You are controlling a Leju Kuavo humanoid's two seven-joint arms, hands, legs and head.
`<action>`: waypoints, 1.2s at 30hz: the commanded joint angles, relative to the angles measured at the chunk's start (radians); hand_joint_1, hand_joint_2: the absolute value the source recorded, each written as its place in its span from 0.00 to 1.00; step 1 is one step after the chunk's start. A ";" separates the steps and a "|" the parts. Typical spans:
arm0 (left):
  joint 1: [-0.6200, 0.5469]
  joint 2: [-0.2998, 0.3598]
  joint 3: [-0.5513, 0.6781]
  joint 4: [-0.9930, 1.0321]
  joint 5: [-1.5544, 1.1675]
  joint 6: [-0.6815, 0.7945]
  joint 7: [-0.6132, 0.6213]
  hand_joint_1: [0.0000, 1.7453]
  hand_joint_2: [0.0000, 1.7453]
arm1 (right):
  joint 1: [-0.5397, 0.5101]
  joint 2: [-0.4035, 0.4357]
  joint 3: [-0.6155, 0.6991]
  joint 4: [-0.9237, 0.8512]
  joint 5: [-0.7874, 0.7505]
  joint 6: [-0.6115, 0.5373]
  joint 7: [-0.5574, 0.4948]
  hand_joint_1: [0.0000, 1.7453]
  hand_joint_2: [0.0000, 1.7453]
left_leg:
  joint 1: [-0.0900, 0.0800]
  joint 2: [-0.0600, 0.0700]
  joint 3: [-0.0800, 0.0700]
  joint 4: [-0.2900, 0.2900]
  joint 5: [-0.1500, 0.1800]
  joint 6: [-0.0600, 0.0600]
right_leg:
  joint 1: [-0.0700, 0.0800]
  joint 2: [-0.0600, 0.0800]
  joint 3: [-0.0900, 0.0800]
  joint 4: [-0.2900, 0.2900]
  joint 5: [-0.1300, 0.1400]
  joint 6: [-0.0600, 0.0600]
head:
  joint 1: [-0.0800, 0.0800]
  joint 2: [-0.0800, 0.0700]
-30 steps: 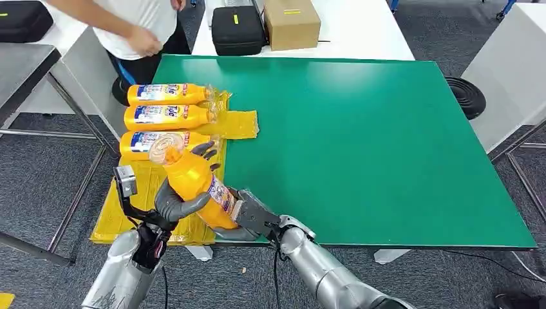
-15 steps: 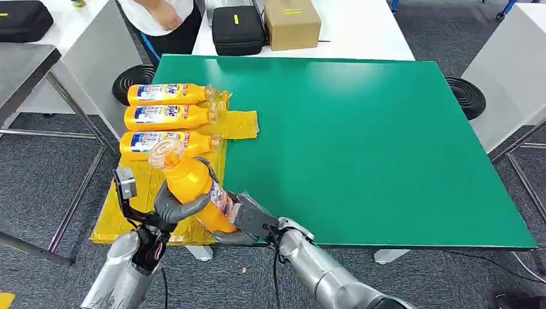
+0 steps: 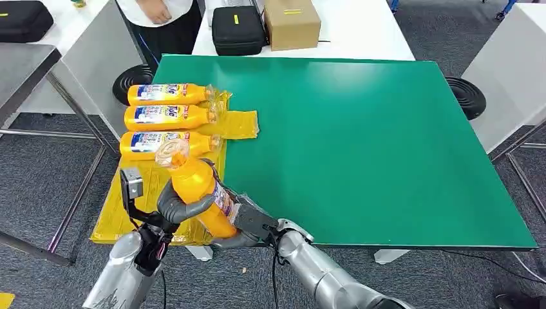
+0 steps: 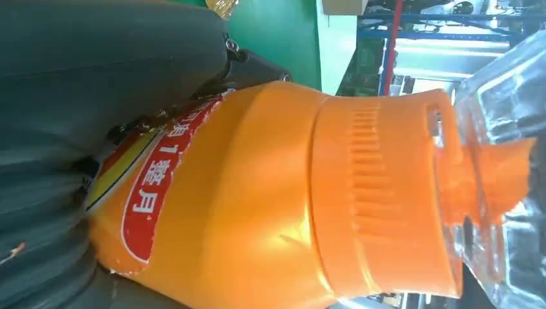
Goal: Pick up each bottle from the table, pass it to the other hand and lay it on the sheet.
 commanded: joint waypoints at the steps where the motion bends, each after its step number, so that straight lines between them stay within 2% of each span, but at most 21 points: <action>1: -0.027 0.012 -0.029 0.034 -0.016 0.014 0.009 1.00 1.00 | -0.016 -0.013 0.008 0.005 -0.013 -0.026 0.000 0.00 0.00 | 0.000 -0.001 0.006 0.000 -0.003 0.000 | 0.001 -0.002 0.007 0.000 -0.003 -0.002 | 0.000 0.000; 5: -0.031 0.042 -0.002 0.015 -0.093 0.095 0.010 1.00 1.00 | 0.001 -0.040 -0.027 -0.085 -0.043 -0.077 0.000 0.00 0.00 | 0.000 0.000 0.004 0.000 -0.002 0.000 | 0.001 -0.002 0.004 0.000 -0.002 -0.002 | 0.000 0.000; 11: -0.080 0.136 0.114 -0.076 -0.375 0.315 0.018 1.00 1.00 | 0.117 -0.106 -0.121 -0.379 -0.034 -0.113 0.006 0.00 0.00 | 0.001 -0.001 0.002 0.000 -0.001 0.000 | 0.002 -0.002 0.003 0.000 -0.002 -0.002 | 0.000 0.000; 12: -0.112 0.163 0.132 -0.069 -0.413 0.323 0.028 1.00 1.00 | 0.146 -0.116 -0.141 -0.437 -0.026 -0.103 0.012 0.00 0.00 | 0.001 -0.001 0.001 0.000 -0.001 0.000 | 0.002 -0.002 0.002 0.000 -0.001 -0.002 | 0.000 0.000; 13: -0.166 0.236 0.103 -0.045 -0.536 0.378 0.065 1.00 1.00 | 0.182 -0.121 -0.172 -0.497 -0.027 -0.117 0.008 0.00 0.00 | 0.001 -0.002 0.004 0.001 -0.002 0.000 | 0.002 -0.003 0.005 0.000 -0.003 -0.003 | 0.000 0.000; 15: -0.337 0.389 0.071 0.066 -0.588 0.321 0.096 1.00 1.00 | 0.272 -0.148 -0.235 -0.644 -0.022 -0.095 0.016 0.00 0.00 | 0.003 -0.004 0.000 0.001 0.000 -0.001 | 0.003 -0.005 0.001 0.000 -0.001 -0.002 | 0.001 0.000; 16: -0.402 0.422 0.061 0.107 -0.614 0.298 0.092 1.00 1.00 | 0.297 -0.155 -0.262 -0.682 -0.025 -0.077 0.017 0.00 0.00 | 0.003 -0.006 0.003 0.002 -0.002 -0.001 | 0.003 -0.008 0.005 0.002 -0.004 -0.004 | 0.000 0.000; 17: -0.463 0.450 0.037 0.137 -0.658 0.278 0.091 1.00 1.00 | 0.318 -0.157 -0.289 -0.711 -0.023 -0.066 0.019 0.00 0.00 | 0.004 -0.007 0.000 0.002 0.000 -0.002 | 0.004 -0.008 0.002 0.002 -0.003 -0.004 | 0.000 0.000; 21: -0.645 0.479 -0.065 0.163 -0.789 0.270 0.151 1.00 1.00 | 0.373 -0.149 -0.386 -0.780 -0.017 -0.065 0.016 0.00 0.00 | 0.004 -0.007 -0.002 0.002 0.001 -0.002 | 0.005 -0.008 -0.001 0.002 -0.002 -0.003 | 0.000 0.000; 22: -0.664 0.474 -0.078 0.159 -0.815 0.284 0.164 1.00 1.00 | 0.381 -0.147 -0.395 -0.790 -0.019 -0.059 0.012 0.00 0.00 | 0.005 -0.012 -0.002 0.005 0.001 -0.002 | 0.006 -0.013 0.001 0.004 -0.004 -0.004 | 0.000 0.000; 23: -0.678 0.468 -0.087 0.157 -0.830 0.289 0.179 1.00 1.00 | 0.390 -0.144 -0.403 -0.800 -0.020 -0.058 0.011 0.00 0.00 | 0.005 -0.007 -0.002 0.002 0.002 -0.003 | 0.005 -0.008 -0.001 0.001 0.000 -0.005 | 0.000 0.000; 28: -0.744 0.454 -0.100 0.176 -0.949 0.360 0.224 1.00 1.00 | 0.424 -0.125 -0.445 -0.851 -0.010 -0.056 0.009 0.00 0.00 | 0.005 -0.005 0.002 0.002 -0.001 -0.003 | 0.004 -0.007 0.004 0.001 -0.002 -0.005 | 0.001 0.000; 30: -0.789 0.470 -0.118 0.184 -0.981 0.319 0.233 1.00 1.00 | 0.429 -0.128 -0.462 -0.863 -0.014 -0.053 0.009 0.00 0.00 | 0.004 -0.004 -0.002 0.001 0.001 -0.003 | 0.003 -0.004 -0.001 0.001 0.000 -0.005 | 0.000 0.000; 33: -0.793 0.472 -0.118 0.185 -0.981 0.315 0.234 1.00 1.00 | 0.428 -0.130 -0.464 -0.864 -0.014 -0.053 0.009 0.00 0.00 | 0.004 -0.004 0.002 0.003 -0.001 -0.003 | 0.005 -0.006 0.003 0.003 -0.003 -0.006 | 0.001 0.000; 34: -0.799 0.481 -0.129 0.187 -0.989 0.289 0.230 1.00 1.00 | 0.428 -0.127 -0.468 -0.864 -0.014 -0.052 0.009 0.00 0.00 | 0.004 -0.003 0.000 0.001 0.001 -0.003 | 0.004 -0.004 0.000 0.001 0.000 -0.005 | 0.000 0.000; 36: -0.855 0.535 -0.189 0.189 -1.003 0.149 0.209 0.99 1.00 | 0.427 -0.129 -0.491 -0.867 -0.017 -0.055 0.008 0.00 0.00 | 0.004 -0.001 0.001 0.001 0.000 -0.003 | 0.004 -0.002 0.001 0.001 0.000 -0.005 | 0.000 0.000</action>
